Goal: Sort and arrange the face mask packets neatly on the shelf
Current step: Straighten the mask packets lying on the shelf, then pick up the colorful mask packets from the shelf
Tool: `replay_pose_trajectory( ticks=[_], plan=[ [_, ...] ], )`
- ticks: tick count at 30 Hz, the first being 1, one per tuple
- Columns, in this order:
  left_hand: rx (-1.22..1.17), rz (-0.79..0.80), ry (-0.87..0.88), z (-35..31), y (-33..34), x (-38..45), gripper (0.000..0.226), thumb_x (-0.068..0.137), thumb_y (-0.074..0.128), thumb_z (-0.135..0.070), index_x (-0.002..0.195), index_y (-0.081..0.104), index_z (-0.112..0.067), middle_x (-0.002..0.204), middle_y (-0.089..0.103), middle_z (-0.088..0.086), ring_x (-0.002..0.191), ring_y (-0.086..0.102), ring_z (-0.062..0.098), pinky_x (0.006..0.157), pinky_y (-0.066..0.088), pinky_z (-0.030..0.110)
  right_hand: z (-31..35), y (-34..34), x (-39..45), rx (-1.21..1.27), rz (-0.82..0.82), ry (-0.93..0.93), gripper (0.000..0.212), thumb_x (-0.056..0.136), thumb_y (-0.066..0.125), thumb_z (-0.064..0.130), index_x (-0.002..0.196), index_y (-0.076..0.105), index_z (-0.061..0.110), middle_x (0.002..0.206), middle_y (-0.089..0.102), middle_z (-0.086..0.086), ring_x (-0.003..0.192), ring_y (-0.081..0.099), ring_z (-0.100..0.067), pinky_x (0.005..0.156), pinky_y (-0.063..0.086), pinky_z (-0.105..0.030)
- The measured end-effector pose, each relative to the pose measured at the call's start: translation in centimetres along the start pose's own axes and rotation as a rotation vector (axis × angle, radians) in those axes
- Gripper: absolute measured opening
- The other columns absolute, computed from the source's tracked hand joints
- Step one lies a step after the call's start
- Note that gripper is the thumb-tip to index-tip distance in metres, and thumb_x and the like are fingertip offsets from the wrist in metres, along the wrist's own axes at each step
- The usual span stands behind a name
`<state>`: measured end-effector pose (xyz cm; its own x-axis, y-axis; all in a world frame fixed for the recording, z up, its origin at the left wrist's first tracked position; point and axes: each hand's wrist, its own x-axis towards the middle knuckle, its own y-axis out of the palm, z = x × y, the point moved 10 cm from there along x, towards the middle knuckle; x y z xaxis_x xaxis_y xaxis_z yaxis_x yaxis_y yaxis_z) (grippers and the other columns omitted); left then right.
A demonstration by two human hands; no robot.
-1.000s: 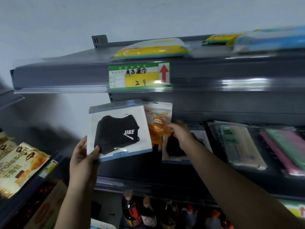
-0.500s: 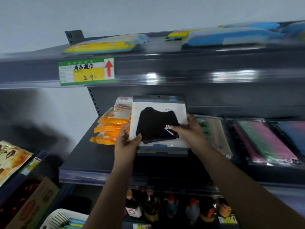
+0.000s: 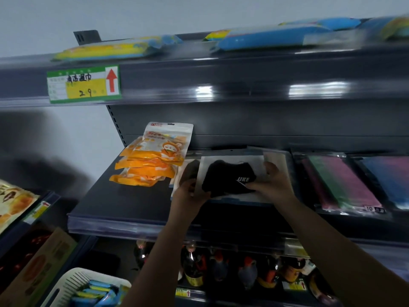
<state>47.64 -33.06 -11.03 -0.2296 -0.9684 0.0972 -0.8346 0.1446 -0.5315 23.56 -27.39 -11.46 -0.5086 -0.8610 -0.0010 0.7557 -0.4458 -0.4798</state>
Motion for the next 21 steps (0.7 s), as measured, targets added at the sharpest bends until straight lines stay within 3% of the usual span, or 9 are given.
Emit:
replay_pose_trajectory(
  ticks=[2, 4, 7, 9, 11, 13, 15, 18, 21],
  plan=[
    [0.034, -0.006, -0.012, 0.3, -0.5, 0.0, 0.046, 0.082, 0.069, -0.019, 0.126, 0.055, -0.009, 0.096, 0.063, 0.005, 0.086, 0.056, 0.017, 0.055, 0.034, 0.019, 0.8, 1.2, -0.2, -0.091, 0.053, -0.003, 0.07, 0.075, 0.076, 0.013, 0.136, 0.041, 0.005, 0.136, 0.049, -0.012, 0.125, 0.047, -0.024, 0.079, 0.031, -0.016],
    [0.08, -0.021, -0.048, 0.8, -1.1, -0.1, 0.045, 0.085, 0.065, -0.02, 0.128, 0.054, -0.009, 0.097, 0.063, 0.008, 0.095, 0.06, 0.027, 0.057, 0.032, 0.021, 1.9, 2.4, -0.3, -0.216, 0.096, -0.037, 0.063, 0.078, 0.073, 0.02, 0.133, 0.045, 0.006, 0.137, 0.048, -0.012, 0.124, 0.047, -0.025, 0.082, 0.034, -0.018],
    [0.366, -0.064, -0.034, 1.8, -1.9, 0.3, 0.049, 0.089, 0.059, -0.031, 0.132, 0.05, -0.009, 0.125, 0.057, 0.015, 0.116, 0.05, 0.032, 0.085, 0.036, 0.029, 4.2, 5.0, -1.1, -0.375, 0.199, -0.125, 0.058, 0.083, 0.068, 0.022, 0.133, 0.045, 0.006, 0.136, 0.047, -0.015, 0.124, 0.046, -0.027, 0.079, 0.034, -0.02],
    [0.525, -0.06, 0.016, 2.0, -1.9, 0.5, 0.049, 0.09, 0.055, -0.035, 0.133, 0.048, -0.014, 0.135, 0.05, 0.011, 0.123, 0.043, 0.031, 0.095, 0.035, 0.036, 4.7, 7.1, -1.5, -0.452, 0.254, -0.177, 0.063, 0.083, 0.068, 0.027, 0.137, 0.042, 0.007, 0.144, 0.04, -0.014, 0.133, 0.036, -0.027, 0.094, 0.033, -0.021],
    [0.561, -0.002, 0.095, 1.6, -1.2, 0.4, 0.047, 0.091, 0.053, -0.034, 0.135, 0.047, -0.018, 0.138, 0.049, 0.005, 0.125, 0.041, 0.029, 0.097, 0.036, 0.038, 4.5, 9.1, -1.7, -0.539, 0.308, -0.209, 0.062, 0.083, 0.065, 0.038, 0.136, 0.046, 0.01, 0.144, 0.04, -0.013, 0.135, 0.034, -0.028, 0.106, 0.033, -0.031],
    [0.63, 0.079, 0.195, 1.1, 0.0, 0.3, 0.046, 0.093, 0.049, -0.033, 0.137, 0.046, -0.022, 0.143, 0.046, -0.001, 0.131, 0.037, 0.025, 0.102, 0.033, 0.038, 4.0, 10.5, -1.9, -0.606, 0.365, -0.198, 0.054, 0.089, 0.058, 0.038, 0.135, 0.049, 0.011, 0.14, 0.045, -0.011, 0.131, 0.04, -0.03, 0.105, 0.037, -0.035],
    [0.672, 0.139, 0.254, 1.0, 1.0, 0.4, 0.045, 0.095, 0.044, -0.035, 0.139, 0.043, -0.026, 0.145, 0.042, -0.006, 0.134, 0.036, 0.021, 0.105, 0.03, 0.036, 3.8, 11.2, -2.1, -0.673, 0.385, -0.204, 0.054, 0.094, 0.049, 0.036, 0.142, 0.039, 0.013, 0.149, 0.036, -0.01, 0.137, 0.033, -0.03, 0.11, 0.033, -0.038],
    [0.728, 0.18, 0.268, 1.4, 1.5, 1.2, 0.045, 0.096, 0.039, -0.037, 0.141, 0.039, -0.028, 0.146, 0.039, -0.007, 0.134, 0.035, 0.021, 0.106, 0.029, 0.036, 3.9, 11.7, -2.3, -0.735, 0.376, -0.234, 0.056, 0.098, 0.041, 0.033, 0.149, 0.022, 0.015, 0.158, 0.014, -0.008, 0.145, 0.015, -0.027, 0.118, 0.02, -0.038],
    [0.763, 0.208, 0.287, 0.9, 1.7, 1.8, 0.045, 0.093, 0.038, -0.037, 0.134, 0.049, -0.023, 0.137, 0.05, 0.0, 0.127, 0.044, 0.029, 0.103, 0.036, 0.043, 4.8, 10.7, -2.4, -0.736, 0.301, -0.239, 0.055, 0.097, 0.042, 0.034, 0.146, 0.028, 0.014, 0.157, 0.02, -0.007, 0.145, 0.017, -0.025, 0.117, 0.022, -0.035]
  ],
)
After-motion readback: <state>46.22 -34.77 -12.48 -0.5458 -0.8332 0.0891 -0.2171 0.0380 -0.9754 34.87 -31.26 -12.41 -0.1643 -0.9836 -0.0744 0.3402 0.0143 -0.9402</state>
